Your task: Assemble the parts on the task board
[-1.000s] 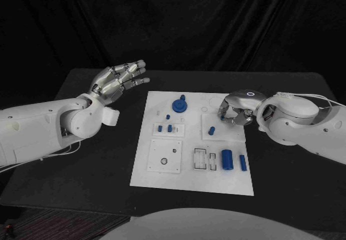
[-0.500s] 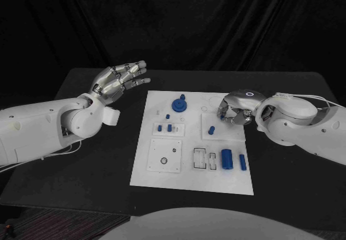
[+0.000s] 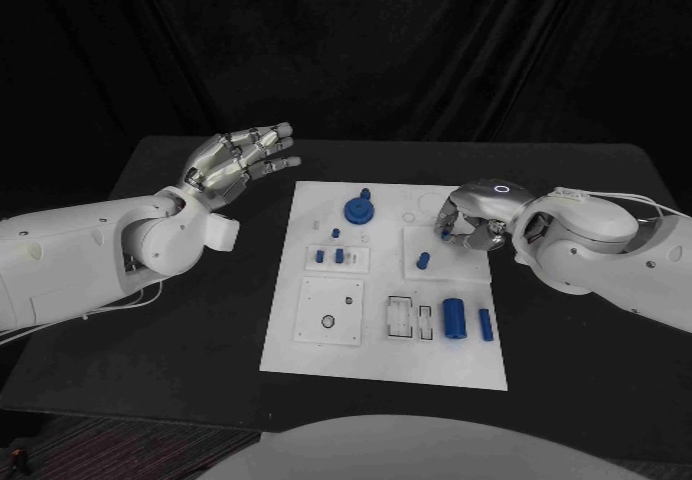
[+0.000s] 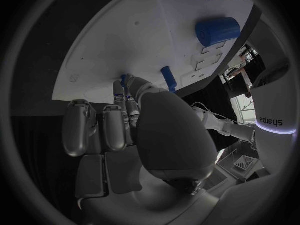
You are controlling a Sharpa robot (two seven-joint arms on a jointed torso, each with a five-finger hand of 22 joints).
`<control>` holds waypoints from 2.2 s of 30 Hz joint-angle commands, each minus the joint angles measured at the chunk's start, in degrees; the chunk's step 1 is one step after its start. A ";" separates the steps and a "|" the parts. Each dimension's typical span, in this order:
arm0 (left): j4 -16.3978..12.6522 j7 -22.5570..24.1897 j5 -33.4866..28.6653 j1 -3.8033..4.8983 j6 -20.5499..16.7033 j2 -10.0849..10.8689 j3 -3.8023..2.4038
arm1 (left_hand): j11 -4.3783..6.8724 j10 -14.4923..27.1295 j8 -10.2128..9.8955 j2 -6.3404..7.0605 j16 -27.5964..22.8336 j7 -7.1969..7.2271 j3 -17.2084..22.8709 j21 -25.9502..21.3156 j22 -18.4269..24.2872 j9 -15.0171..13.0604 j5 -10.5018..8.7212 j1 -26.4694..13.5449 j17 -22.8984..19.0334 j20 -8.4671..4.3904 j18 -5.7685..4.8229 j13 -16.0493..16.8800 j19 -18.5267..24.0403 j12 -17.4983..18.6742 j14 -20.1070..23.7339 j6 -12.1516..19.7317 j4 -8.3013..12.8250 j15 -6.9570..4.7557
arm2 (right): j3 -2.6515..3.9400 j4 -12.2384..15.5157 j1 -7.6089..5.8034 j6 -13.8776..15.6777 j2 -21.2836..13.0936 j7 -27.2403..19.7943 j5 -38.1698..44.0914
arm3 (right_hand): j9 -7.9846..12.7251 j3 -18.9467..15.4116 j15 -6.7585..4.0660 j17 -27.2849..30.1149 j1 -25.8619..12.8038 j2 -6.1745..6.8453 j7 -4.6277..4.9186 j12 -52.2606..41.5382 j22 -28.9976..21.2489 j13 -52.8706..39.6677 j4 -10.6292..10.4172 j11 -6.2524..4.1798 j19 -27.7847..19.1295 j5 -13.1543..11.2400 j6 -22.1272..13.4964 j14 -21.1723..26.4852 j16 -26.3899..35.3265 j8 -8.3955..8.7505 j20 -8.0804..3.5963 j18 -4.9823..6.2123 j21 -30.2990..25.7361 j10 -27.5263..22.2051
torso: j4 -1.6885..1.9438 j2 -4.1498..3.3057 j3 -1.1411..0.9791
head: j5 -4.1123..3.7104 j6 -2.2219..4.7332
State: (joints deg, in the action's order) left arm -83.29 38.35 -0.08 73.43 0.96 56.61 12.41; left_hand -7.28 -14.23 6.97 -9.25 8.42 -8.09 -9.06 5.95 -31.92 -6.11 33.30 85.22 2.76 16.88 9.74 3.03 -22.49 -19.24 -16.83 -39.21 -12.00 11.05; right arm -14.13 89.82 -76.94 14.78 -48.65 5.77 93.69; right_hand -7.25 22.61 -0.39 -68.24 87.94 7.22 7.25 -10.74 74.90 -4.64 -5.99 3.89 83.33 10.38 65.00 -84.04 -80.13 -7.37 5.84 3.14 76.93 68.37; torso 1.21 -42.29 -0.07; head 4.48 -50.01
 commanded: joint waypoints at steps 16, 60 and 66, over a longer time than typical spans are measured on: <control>0.19 -0.21 -0.42 -0.09 0.72 -0.24 -0.05 | 0.01 -0.58 0.28 -0.01 0.33 -0.14 -0.03 0.22 0.13 -0.05 0.35 0.46 0.07 -0.18 -0.71 0.07 -0.44 -0.28 -0.64 -0.29 0.48 0.01 | 0.06 7.09 -4.57 2.75 -3.15 1.47 0.31 | 0.14 -0.40 -0.10 0.12 -0.49 -0.08 -0.13 0.66 11.20 0.23 -0.31 -0.19 0.08 -1.36 0.42 -0.07 0.20 -0.04 -0.19 -0.17 0.15 0.56 | 0.02 0.08 0.02 | 0.12 0.01; 1.27 -1.80 -0.42 -0.18 2.20 -1.32 -0.05 | -0.30 -0.45 0.29 -0.19 0.27 -0.36 0.29 0.17 0.34 0.01 0.50 0.70 -0.01 -0.19 -0.85 0.03 -0.53 -0.12 -0.27 -0.14 0.75 -0.06 | 0.07 8.51 2.39 3.65 11.58 -3.39 0.31 | 0.22 -0.38 -0.51 -0.41 -0.25 0.01 -0.50 1.13 11.50 0.43 0.10 -0.63 0.65 -0.04 1.42 -0.48 -0.08 -0.08 -0.49 -0.38 1.19 1.90 | 0.18 0.00 0.06 | 0.77 0.01; 1.42 -2.02 -0.42 -0.18 2.31 -1.38 -0.05 | -0.32 -0.48 0.31 -0.20 0.32 -0.38 0.34 0.16 0.37 0.01 0.48 0.75 0.00 -0.19 -0.87 0.03 -0.54 -0.15 -0.32 -0.15 0.80 -0.06 | 0.07 8.55 2.93 3.69 12.00 -3.37 0.31 | 0.23 -0.38 -0.52 -0.38 -0.23 0.04 -0.50 1.15 11.50 0.44 0.13 -0.64 0.66 0.00 1.41 -0.47 -0.07 -0.06 -0.50 -0.38 1.21 1.91 | 0.21 0.01 0.06 | 0.71 0.01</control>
State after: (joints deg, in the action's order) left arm -81.82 36.06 -0.12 73.29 2.44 55.32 12.41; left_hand -7.48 -14.42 6.96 -9.48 8.41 -8.10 -8.73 5.95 -31.63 -6.09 33.50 85.45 2.73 16.68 9.74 3.00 -22.68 -19.23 -17.22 -39.20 -11.36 11.06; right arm -14.09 98.25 -74.19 17.43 -36.68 2.92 93.70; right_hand -7.05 22.27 -0.40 -68.67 87.90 7.26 6.74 -9.59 74.92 -4.12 -6.01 3.36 83.63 10.20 65.90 -84.05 -80.13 -7.30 5.53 3.13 77.88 69.75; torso 1.41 -42.29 0.02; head 5.19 -49.99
